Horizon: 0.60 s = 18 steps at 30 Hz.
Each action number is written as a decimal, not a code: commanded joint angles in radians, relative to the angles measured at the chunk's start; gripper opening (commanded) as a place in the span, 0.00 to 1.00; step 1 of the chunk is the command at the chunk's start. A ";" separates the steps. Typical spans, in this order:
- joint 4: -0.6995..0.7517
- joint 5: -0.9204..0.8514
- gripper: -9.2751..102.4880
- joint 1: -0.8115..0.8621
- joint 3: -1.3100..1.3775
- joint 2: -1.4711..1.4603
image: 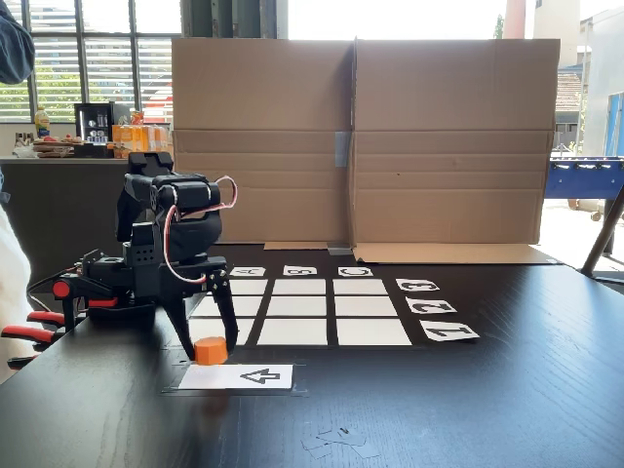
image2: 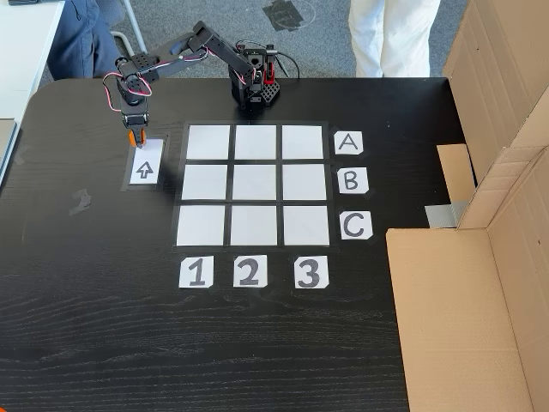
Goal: Pick up the round, orange token and place it in the grid on square A1.
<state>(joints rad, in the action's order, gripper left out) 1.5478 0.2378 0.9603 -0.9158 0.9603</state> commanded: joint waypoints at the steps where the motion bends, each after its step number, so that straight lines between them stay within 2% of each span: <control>1: 0.009 0.003 0.17 0.006 -0.017 0.126; 18: 0.009 -0.003 0.17 0.006 -0.382 0.641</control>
<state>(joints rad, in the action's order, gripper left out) 1.5539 0.2378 0.9618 -1.2809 1.5171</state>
